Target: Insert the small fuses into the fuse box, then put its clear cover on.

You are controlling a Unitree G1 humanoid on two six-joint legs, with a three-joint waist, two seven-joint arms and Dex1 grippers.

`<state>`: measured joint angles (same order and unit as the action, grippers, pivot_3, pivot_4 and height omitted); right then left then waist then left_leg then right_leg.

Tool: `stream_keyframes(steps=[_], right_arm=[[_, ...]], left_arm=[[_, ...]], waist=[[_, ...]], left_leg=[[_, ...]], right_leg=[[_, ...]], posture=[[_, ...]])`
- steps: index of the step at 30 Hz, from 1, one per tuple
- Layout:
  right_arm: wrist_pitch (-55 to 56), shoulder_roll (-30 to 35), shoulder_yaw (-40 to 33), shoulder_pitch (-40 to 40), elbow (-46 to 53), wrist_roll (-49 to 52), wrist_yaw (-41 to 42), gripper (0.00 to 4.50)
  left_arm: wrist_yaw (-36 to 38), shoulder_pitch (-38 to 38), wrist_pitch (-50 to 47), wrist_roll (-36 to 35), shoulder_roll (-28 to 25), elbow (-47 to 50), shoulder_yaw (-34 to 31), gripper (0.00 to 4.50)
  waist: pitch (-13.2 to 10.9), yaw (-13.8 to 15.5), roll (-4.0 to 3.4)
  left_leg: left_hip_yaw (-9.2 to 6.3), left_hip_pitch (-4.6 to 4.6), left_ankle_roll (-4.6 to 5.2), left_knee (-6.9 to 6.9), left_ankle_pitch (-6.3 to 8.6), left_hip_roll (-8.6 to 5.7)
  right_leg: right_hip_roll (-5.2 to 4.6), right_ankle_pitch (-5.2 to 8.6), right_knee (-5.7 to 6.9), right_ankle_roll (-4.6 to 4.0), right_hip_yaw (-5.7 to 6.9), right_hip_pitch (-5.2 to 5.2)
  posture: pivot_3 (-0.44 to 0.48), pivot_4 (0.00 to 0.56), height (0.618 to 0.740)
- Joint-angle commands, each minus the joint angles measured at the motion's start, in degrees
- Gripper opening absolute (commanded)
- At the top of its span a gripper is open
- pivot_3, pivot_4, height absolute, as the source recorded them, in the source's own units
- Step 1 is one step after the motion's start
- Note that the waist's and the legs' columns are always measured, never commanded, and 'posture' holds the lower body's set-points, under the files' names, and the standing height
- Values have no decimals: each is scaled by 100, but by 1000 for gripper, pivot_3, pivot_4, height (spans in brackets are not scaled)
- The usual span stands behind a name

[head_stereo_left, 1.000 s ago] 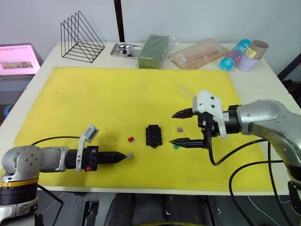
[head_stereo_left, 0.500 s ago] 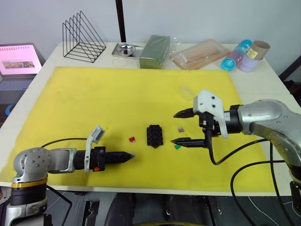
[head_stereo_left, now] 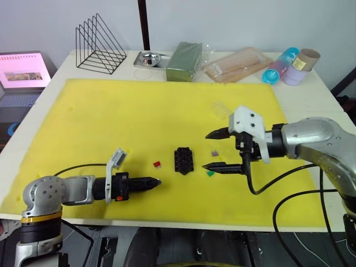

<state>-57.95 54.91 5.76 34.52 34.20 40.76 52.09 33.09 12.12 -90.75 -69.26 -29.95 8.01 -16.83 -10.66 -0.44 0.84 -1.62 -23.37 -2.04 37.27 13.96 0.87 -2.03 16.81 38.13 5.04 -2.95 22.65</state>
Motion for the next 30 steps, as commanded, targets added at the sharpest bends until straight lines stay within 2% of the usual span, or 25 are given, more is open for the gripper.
stream_keyframes(steps=[1,7,17,20,22,23,30], right_arm=[[67,32,-81,143,156,-20,5,4500],[76,33,-74,145,149,-38,9,4500],[99,33,-71,135,151,-51,19,4500],[109,30,-56,146,142,-64,24,4500],[115,30,-51,146,145,-67,27,4500],[117,30,-50,147,144,-67,30,4500],[149,31,-39,123,150,-113,54,4500]], left_arm=[[-312,11,139,275,77,-153,5,3325],[-332,-10,171,352,19,-146,87,1356],[-312,-116,473,566,-123,-150,285,1356],[-309,-116,551,610,-148,-190,324,781],[-284,-118,582,621,-169,-195,351,126],[-286,-120,602,634,-178,-197,365,22],[-260,-152,738,700,-224,-234,469,22]], waist=[[1,3,-1],[1,-12,-1],[1,-17,-1],[1,-17,-2],[2,-17,-3],[3,-17,-5],[5,-16,-9]], left_leg=[[0,0,0,0,0,-1],[0,0,-1,-1,0,-1],[-1,1,-1,-3,0,1],[-1,1,-1,-3,0,1],[-1,2,-1,-3,0,1],[-1,3,0,-4,0,1],[-2,4,0,-5,0,2]], right_leg=[[-1,0,0,0,0,0],[-3,1,-1,-2,0,0],[-9,8,-2,-15,0,2],[-9,9,-1,-16,0,1],[-10,9,-2,-17,0,1],[-10,10,-1,-18,0,1],[-9,11,-2,-19,0,1]], posture=[[0,150,740],[0,150,740],[0,150,740],[0,150,740],[0,150,740],[0,150,740],[0,150,740]])
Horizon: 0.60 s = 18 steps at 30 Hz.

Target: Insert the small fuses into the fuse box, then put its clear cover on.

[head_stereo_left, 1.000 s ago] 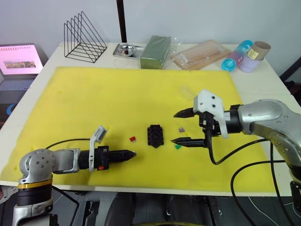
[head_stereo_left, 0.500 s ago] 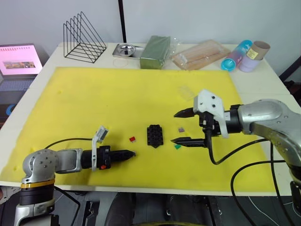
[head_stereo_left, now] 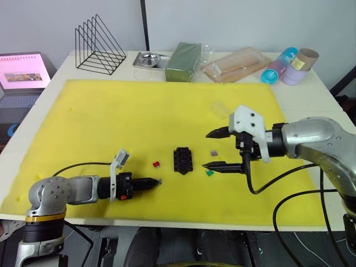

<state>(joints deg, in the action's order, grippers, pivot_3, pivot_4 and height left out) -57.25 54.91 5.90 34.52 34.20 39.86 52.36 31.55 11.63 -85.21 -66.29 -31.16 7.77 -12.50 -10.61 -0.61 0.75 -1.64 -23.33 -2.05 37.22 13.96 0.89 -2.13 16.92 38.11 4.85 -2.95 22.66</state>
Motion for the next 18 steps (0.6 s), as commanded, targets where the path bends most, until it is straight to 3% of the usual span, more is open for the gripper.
stream_keyframes(steps=[1,7,12,18], right_arm=[[82,32,-52,121,151,-28,31,4500],[80,46,-70,101,149,-47,47,4500],[-135,45,-253,75,63,181,40,4500],[-1221,-145,-916,567,-328,1494,-64,4500]], left_arm=[[-103,-105,211,409,-104,-211,47,22],[122,-152,554,405,-145,-51,42,22],[1330,-309,2045,731,-402,710,3,22],[2978,612,3705,1567,-1086,1278,587,22]], waist=[[0,1,0],[0,1,-1],[-3,7,3],[-12,1,10]], left_leg=[[0,0,0,0,0,0],[-1,0,0,0,0,0],[-1,-4,-6,-6,-3,1],[16,-22,-17,-15,-9,-7]], right_leg=[[0,0,0,0,0,0],[-1,1,0,-2,0,0],[-13,10,-2,-19,0,5],[-39,10,-25,-20,6,12]], posture=[[0,150,740],[0,150,740],[0,150,740],[0,150,740]])
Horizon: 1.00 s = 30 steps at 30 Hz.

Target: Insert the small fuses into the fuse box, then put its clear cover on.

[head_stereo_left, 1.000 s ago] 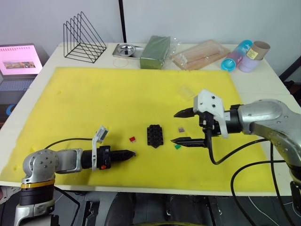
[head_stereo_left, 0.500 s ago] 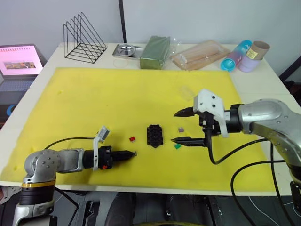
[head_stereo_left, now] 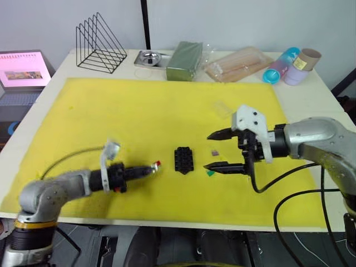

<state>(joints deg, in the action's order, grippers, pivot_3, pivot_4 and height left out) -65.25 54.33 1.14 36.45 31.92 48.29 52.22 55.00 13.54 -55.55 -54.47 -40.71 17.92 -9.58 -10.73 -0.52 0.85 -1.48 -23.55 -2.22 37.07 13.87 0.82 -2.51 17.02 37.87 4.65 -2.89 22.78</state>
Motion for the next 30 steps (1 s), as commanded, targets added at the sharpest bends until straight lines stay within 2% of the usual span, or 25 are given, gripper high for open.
stream_keyframes(steps=[1,3,6,10,14,18,30], right_arm=[[-644,-157,-503,533,-191,903,-117,4500],[-983,-322,-580,787,-323,1271,-320,4500],[-1457,-903,-718,1220,-650,1826,-1015,4500],[-1796,-1365,-781,1473,-799,2183,-1731,4500],[-1950,-1601,-861,1566,-874,2533,-2226,3538],[-1994,-1650,-826,1641,-933,2833,-2581,2098],[-1985,-1512,-509,1604,-894,2857,-2850,2098]], left_arm=[[776,667,949,535,-157,248,423,22],[970,1025,1230,739,-156,174,621,22],[1211,1579,1602,1015,-14,-3,957,22],[1298,2019,1752,1118,216,-160,1192,22],[1409,2136,1927,1293,317,-271,1332,0],[1483,2177,2043,1416,372,-372,1396,0],[1507,2223,2085,1552,441,-403,1407,0]], waist=[[0,-9,-1],[0,-16,0],[0,-35,1],[0,-20,0],[0,-25,0],[-1,-32,0],[-1,-35,0]], left_leg=[[7,-1,0,-4,0,-2],[10,-8,4,-8,3,-5],[12,-27,18,-8,11,-5],[0,-89,19,-1,10,-4],[-1,-94,19,1,10,-6],[0,-93,20,10,9,-7],[-6,-89,22,22,8,6]], right_leg=[[-5,0,-11,1,-2,-2],[-7,-2,-33,3,-3,-5],[-5,-7,-48,12,-2,6],[8,-34,-35,62,9,66],[18,-34,-34,64,21,67],[21,-38,-28,71,20,65],[49,-39,-7,72,12,65]], posture=[[0,150,740],[0,150,740],[0,150,740],[0,150,740],[0,150,740],[0,150,740],[0,150,740]])
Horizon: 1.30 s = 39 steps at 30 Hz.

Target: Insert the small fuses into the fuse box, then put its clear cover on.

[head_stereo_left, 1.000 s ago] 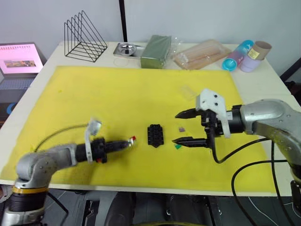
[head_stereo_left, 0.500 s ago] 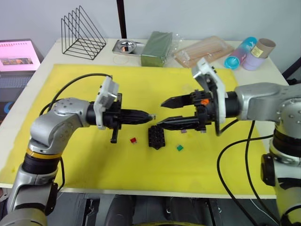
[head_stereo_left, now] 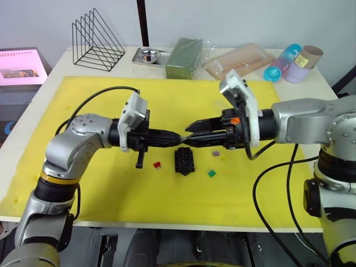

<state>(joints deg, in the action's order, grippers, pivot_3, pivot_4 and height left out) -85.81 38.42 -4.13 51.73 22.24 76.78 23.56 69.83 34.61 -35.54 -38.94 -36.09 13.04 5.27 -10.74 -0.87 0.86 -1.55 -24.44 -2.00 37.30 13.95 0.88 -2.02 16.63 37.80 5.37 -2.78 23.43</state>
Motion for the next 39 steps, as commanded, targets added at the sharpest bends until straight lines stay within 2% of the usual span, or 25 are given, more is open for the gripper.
stream_keyframes(steps=[1,11,14,17,28,31,39], right_arm=[[80,87,39,75,71,-9,23,2098],[141,162,171,54,111,-160,134,2098],[147,183,188,39,135,-188,158,1567],[156,172,197,37,137,-192,160,587],[152,194,201,32,170,-199,186,587],[160,205,216,25,179,-217,213,36],[171,240,304,22,267,-368,353,36]], left_arm=[[35,108,100,15,-28,86,-77,0],[23,112,78,63,-18,51,-92,0],[8,114,70,59,-9,56,-101,0],[8,103,69,62,-10,59,-99,0],[-7,38,85,88,-15,112,-95,0],[-23,28,101,106,-7,103,-93,0],[-30,59,98,192,-48,25,-60,0]], waist=[[0,0,0],[0,0,0],[0,0,0],[0,4,0],[0,1,0],[0,2,0],[0,3,0]], left_leg=[[-1,1,0,0,0,2],[-4,4,0,8,0,6],[-4,4,0,8,0,7],[-4,4,0,8,0,7],[-4,4,0,9,0,7],[-4,4,0,9,0,7],[-4,4,0,9,0,7]], right_leg=[[3,0,2,0,0,0],[17,1,16,-2,-4,2],[17,1,17,-2,-4,2],[17,1,17,-2,-5,2],[19,1,17,-2,-5,2],[19,1,17,-2,-5,2],[19,1,18,-2,-5,2]], posture=[[0,150,740],[0,150,740],[0,150,740],[0,150,740],[0,150,740],[0,150,740],[0,150,740]])
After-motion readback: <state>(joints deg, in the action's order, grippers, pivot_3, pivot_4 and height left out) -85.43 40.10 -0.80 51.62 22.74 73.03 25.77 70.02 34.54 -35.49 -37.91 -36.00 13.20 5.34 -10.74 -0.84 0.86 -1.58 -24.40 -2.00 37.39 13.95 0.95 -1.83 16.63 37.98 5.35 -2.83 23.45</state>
